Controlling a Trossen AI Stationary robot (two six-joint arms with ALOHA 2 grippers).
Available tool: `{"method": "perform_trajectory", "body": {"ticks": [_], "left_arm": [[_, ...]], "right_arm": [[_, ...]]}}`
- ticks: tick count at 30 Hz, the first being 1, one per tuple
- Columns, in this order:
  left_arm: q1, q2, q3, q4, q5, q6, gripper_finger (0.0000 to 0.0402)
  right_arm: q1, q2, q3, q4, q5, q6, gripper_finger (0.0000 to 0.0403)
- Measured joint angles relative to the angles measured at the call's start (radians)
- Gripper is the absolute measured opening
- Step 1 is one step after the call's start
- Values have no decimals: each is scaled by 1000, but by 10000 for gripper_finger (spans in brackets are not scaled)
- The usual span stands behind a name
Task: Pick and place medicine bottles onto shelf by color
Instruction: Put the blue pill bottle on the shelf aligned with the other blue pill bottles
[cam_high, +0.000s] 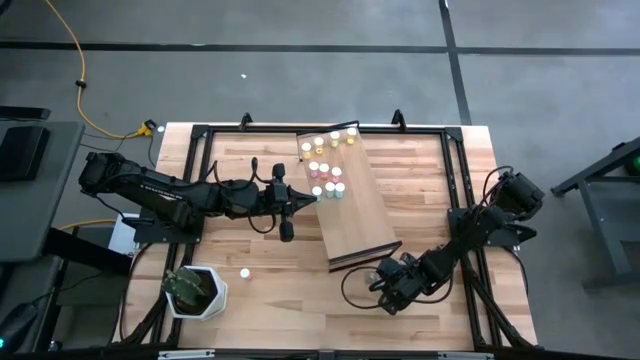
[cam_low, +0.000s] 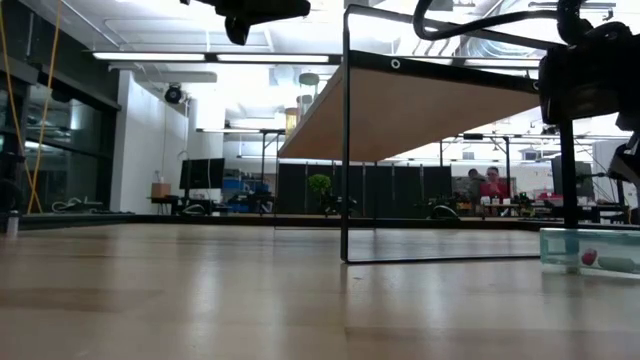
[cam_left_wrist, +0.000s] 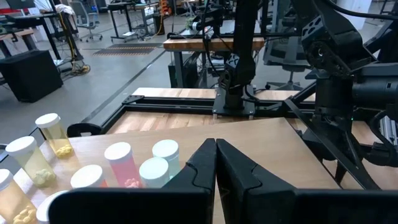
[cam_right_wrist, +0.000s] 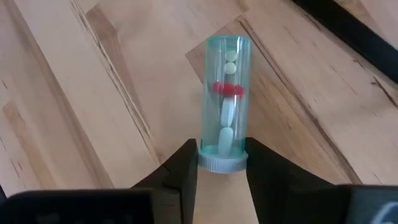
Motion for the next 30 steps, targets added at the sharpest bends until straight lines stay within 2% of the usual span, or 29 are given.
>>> {"method": "perform_trajectory", "body": {"ticks": [6,12,15,19,24,30], "left_arm": [[0,0,0,-4,0,0,0],[0,0,0,-4,0,0,0],[0,0,0,-4,0,0,0],[0,0,0,-3,0,0,0],[0,0,0,14,0,2,0],[-1,0,0,135,0,67,0]], "right_arm": [[18,-16,0,-1,-52,-21,103],[63,-140,0,3,-76,-28,103],[90,-243,0,24,-19,-30,103],[120,-390,3,74,111,-97,103],[115,-501,79,53,258,-352,103],[5,-513,221,-142,326,-602,103]]}}
